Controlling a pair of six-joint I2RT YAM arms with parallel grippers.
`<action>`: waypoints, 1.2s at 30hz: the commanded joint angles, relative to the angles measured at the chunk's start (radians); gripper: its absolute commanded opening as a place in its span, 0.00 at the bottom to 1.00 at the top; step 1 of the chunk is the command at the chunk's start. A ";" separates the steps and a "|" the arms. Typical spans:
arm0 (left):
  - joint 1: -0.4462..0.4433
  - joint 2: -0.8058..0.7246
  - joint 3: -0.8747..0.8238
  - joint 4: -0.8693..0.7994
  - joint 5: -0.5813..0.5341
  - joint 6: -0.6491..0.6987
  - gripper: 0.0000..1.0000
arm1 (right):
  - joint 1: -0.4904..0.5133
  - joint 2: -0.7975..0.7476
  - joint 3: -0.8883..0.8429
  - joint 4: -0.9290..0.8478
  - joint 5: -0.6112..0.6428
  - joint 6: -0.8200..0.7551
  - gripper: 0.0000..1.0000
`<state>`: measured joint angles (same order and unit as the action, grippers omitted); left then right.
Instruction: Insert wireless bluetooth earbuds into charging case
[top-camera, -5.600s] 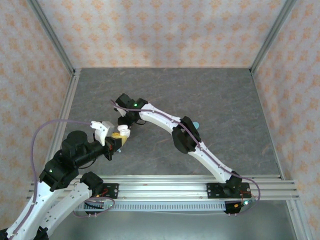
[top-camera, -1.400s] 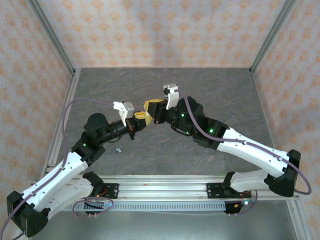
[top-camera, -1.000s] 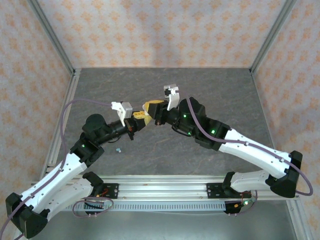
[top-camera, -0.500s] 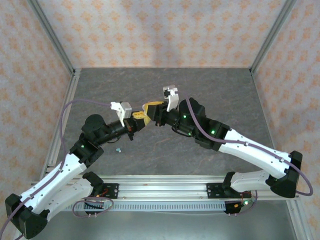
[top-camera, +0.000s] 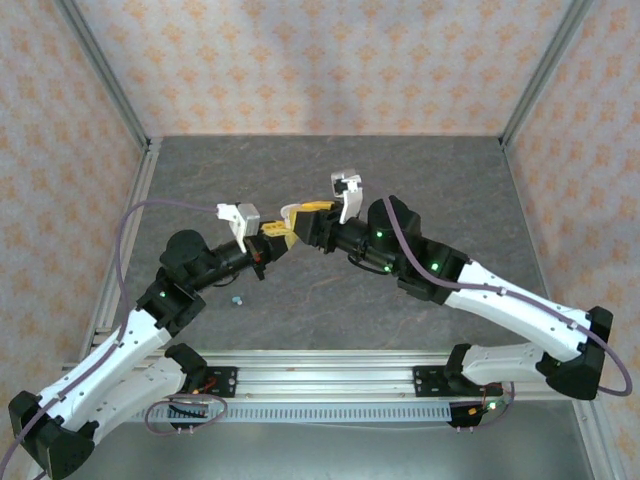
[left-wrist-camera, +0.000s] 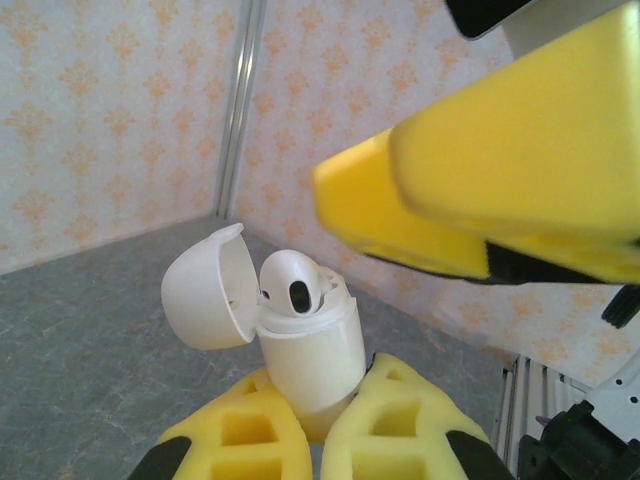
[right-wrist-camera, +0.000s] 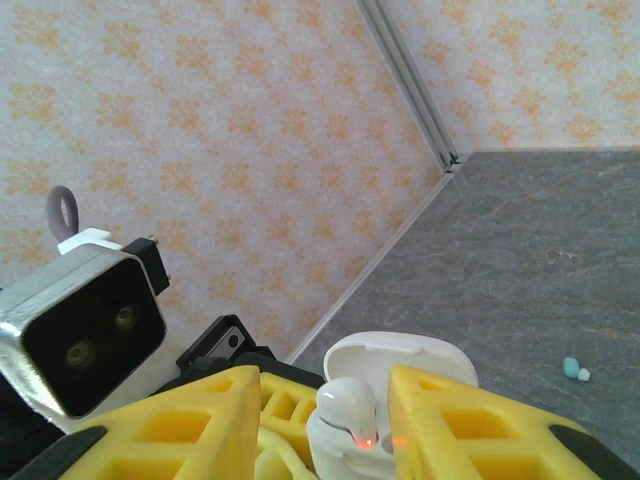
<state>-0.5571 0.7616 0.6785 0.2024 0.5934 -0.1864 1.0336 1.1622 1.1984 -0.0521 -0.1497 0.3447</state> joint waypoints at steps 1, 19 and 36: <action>-0.013 -0.016 0.022 0.005 -0.020 0.007 0.00 | 0.005 -0.043 0.007 -0.008 0.024 0.011 0.38; -0.017 -0.180 -0.179 -0.197 -0.063 0.068 0.00 | -0.182 0.056 -0.004 -0.371 0.203 0.247 0.46; -0.018 -0.512 -0.338 -0.343 -0.213 0.013 0.00 | -0.306 0.684 0.315 -0.446 -0.099 0.217 0.45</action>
<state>-0.5701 0.2653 0.3450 -0.1230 0.4248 -0.1604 0.7391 1.7824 1.3991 -0.4500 -0.2127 0.6113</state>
